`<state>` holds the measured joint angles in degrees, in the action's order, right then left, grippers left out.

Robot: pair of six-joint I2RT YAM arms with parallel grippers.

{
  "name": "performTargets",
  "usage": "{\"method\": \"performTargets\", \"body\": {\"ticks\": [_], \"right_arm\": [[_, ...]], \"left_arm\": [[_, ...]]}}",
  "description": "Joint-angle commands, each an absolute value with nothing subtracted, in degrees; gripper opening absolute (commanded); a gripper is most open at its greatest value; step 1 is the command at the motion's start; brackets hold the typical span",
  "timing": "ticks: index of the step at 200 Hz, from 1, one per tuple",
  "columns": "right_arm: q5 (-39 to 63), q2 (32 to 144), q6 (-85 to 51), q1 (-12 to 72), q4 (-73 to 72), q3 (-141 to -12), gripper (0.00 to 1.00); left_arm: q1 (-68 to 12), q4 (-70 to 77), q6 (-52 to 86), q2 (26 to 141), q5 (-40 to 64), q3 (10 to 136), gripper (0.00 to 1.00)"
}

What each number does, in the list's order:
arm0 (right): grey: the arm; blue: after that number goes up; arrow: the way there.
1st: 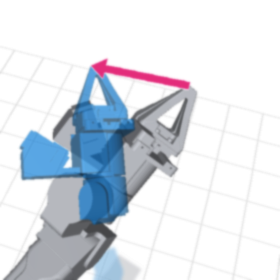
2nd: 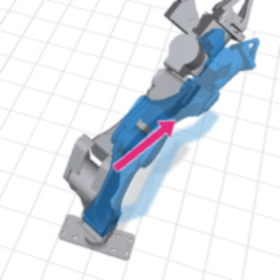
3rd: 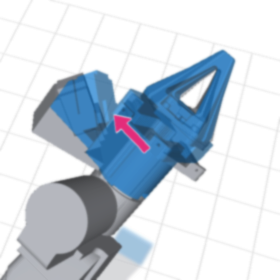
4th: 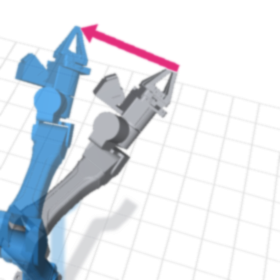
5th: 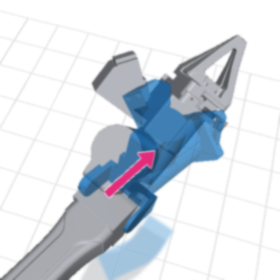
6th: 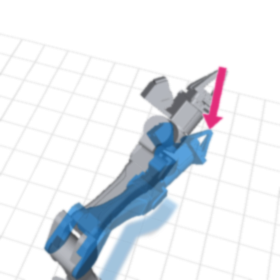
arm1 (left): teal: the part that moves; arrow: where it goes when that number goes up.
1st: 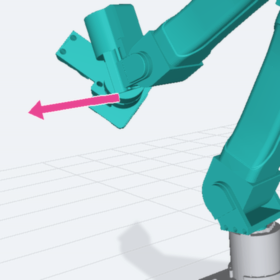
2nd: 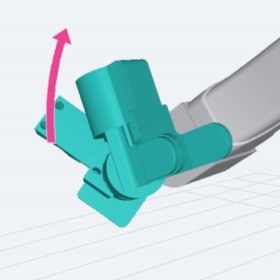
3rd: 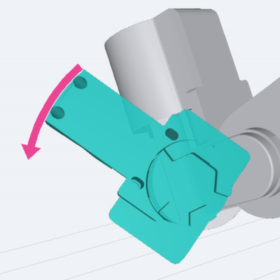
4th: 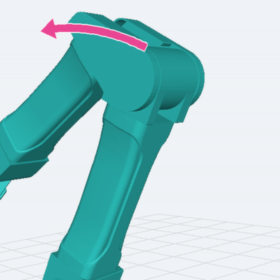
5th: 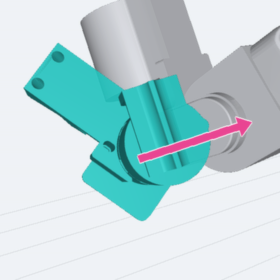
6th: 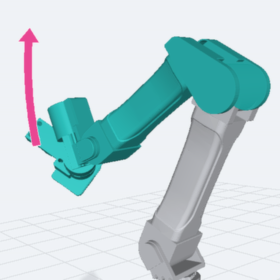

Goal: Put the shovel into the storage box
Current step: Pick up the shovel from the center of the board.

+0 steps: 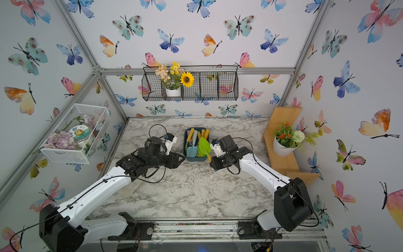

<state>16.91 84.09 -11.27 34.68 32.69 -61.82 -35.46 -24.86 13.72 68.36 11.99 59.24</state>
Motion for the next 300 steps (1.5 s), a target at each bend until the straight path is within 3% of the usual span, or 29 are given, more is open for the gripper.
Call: {"method": "performTargets", "body": {"ticks": [1,119,180,252,300], "right_arm": [[18.63,85.62,-8.29,37.75,34.34,-64.79,0.18],[16.57,84.10,-2.12,46.56,32.67,-67.06,0.19],[17.80,81.61,0.00,49.23,30.41,-66.46,0.19],[13.40,79.22,2.88,51.68,28.59,-63.47,0.21],[8.23,79.60,3.57,51.81,27.57,-62.84,0.24]], "left_arm": [[-35.03,-27.50,10.64,68.72,12.90,61.76,0.62],[-21.90,-26.95,14.44,71.08,27.16,60.61,0.67],[-20.57,-26.19,14.88,73.10,31.95,59.91,0.61],[-18.63,-24.06,16.56,72.96,37.66,58.46,0.44],[-18.20,-23.66,17.14,72.16,39.24,56.99,0.13]]}}
